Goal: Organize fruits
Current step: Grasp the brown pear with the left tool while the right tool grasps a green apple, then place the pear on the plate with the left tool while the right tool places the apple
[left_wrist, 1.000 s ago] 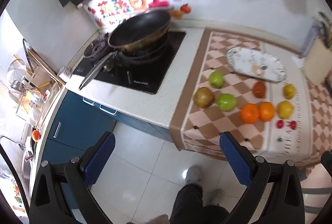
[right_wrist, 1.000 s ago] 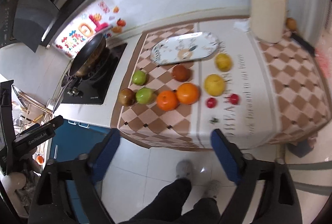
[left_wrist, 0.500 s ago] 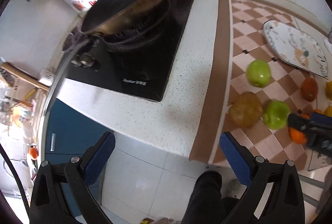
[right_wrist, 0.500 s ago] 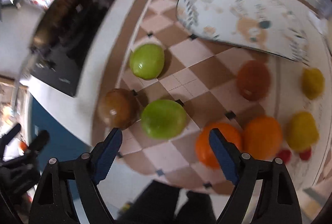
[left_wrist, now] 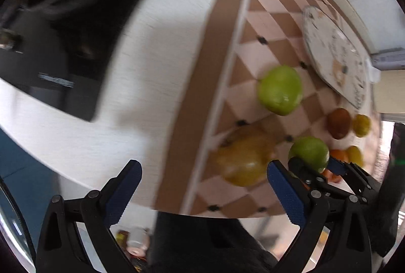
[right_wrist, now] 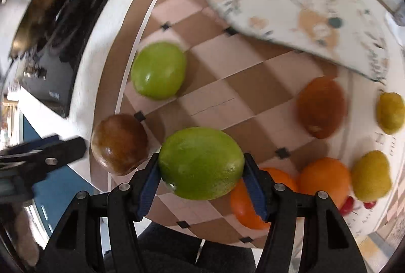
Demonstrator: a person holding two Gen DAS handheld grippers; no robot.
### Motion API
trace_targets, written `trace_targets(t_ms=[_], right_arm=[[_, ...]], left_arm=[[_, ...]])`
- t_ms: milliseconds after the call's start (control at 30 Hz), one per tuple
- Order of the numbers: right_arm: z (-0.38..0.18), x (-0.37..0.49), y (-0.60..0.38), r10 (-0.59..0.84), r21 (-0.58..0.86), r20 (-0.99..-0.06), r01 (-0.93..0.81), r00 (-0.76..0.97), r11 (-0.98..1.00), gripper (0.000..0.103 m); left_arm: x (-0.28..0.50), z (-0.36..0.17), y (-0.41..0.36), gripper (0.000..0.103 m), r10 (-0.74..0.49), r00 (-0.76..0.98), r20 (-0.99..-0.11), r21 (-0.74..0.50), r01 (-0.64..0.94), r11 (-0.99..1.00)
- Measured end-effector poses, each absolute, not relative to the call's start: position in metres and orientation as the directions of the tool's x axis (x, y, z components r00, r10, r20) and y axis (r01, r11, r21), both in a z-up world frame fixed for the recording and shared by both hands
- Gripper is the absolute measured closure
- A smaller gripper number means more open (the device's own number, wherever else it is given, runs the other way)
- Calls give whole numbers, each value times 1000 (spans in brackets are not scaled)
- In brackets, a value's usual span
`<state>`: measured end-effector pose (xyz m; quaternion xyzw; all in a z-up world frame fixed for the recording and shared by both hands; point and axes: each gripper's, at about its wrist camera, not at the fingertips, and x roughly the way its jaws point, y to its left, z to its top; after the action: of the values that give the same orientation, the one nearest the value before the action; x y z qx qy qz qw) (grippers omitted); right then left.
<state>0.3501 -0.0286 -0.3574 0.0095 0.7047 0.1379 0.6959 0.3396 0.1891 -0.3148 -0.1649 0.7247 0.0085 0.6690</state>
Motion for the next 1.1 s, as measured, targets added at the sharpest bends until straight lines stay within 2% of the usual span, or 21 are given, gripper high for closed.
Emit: trace_targets(t_ms=[133,200,300,333,500,700,867,1100], right_arm=[[-332,353,-52,213,209,-977,-133,11,969,38],[-320,354,-63,211,207,-977,-115,24,972,38],[-317,362,-74,214,210,-976,-96,37,973,38],[-320,362,-77,217,213,-975,-91,40,973,38],[-322,365,-101,253,250,-967,-72,34,965,38],[-314,392,-128,334,330,-941,-70,49,941,38],[-314,440,-156,335,329,-939,-84,76,940,38],[-343,522,-180,251,241,-965,-125,73,962,38]], left_arm=[[350,-340,175,2,-302,-107,-947,-265,-269,926],[355,-354,167,7,-321,-134,-938,-274,-281,920],[357,-370,153,23,-350,-154,-924,-296,-293,909],[358,-375,148,36,-365,-149,-919,-311,-296,903],[357,-370,125,37,-283,-99,-954,-248,-268,931],[368,-326,90,37,-225,9,-974,-221,-228,948],[424,-289,44,37,-252,91,-963,-266,-209,941],[523,-310,-5,36,-252,49,-967,-256,-192,947]])
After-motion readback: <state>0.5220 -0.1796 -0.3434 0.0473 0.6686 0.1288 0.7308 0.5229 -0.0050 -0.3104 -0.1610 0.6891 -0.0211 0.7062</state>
